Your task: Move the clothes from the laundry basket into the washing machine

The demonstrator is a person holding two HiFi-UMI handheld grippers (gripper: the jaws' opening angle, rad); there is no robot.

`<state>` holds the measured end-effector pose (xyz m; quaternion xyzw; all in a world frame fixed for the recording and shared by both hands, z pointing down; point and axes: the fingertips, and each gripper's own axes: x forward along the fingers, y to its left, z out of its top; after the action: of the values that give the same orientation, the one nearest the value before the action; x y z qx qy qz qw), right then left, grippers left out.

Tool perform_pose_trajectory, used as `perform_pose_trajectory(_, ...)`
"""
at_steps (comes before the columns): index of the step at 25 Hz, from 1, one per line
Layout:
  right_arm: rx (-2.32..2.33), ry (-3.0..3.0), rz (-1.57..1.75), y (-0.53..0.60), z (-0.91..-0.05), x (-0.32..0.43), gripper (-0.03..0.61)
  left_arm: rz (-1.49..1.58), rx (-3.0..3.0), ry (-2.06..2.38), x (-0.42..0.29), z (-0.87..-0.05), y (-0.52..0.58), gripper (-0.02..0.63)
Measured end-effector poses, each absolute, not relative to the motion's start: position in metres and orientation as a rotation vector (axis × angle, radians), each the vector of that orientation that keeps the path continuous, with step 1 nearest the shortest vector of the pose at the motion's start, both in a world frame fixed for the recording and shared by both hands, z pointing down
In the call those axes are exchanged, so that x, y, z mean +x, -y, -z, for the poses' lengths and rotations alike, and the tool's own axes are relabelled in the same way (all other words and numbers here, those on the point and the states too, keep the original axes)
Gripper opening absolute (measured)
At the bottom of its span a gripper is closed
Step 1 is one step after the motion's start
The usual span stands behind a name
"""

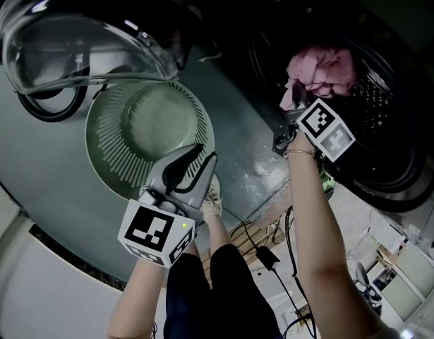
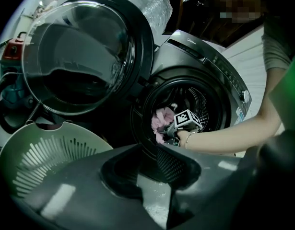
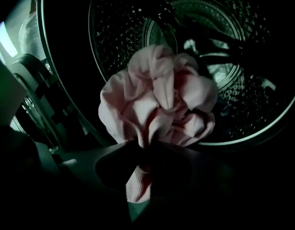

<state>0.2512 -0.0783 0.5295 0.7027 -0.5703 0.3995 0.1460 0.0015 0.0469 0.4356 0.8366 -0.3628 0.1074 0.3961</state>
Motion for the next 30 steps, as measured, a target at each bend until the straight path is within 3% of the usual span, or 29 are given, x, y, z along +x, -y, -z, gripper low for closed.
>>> perform_pose_trajectory(4,2.048,1.697,-0.877,0.116,-0.5,0.279,0.081,-0.275,2.127,0.905,0.007,-0.432,-0.045,0.103)
perform_pose_trajectory(13,2.093,1.611,-0.66,0.172,-0.494,0.309,0.087,-0.282,2.157,0.886,0.018,-0.431,-0.037,0.103)
perform_pose_trajectory(17,2.036,1.574,-0.817,0.158,-0.524,0.305,0.15,-0.274,2.148,0.896,0.014,-0.433,-0.036,0.103)
perform_pose_trajectory(20,2.019,1.581,-0.887,0.151,-0.527,0.302,0.284,-0.274,2.149,0.9,0.014,-0.431,-0.037,0.103)
perform_pose_trajectory(22,2.012,1.598,-0.906,0.144,-0.52,0.296,0.336,-0.281,2.156,0.898,0.014,-0.428,-0.039,0.103)
perform_pose_trajectory(30,1.861,1.787,-0.949,0.089,-0.454,0.223,0.348,-0.28,2.2,0.92,0.009,-0.371,-0.045,0.103)
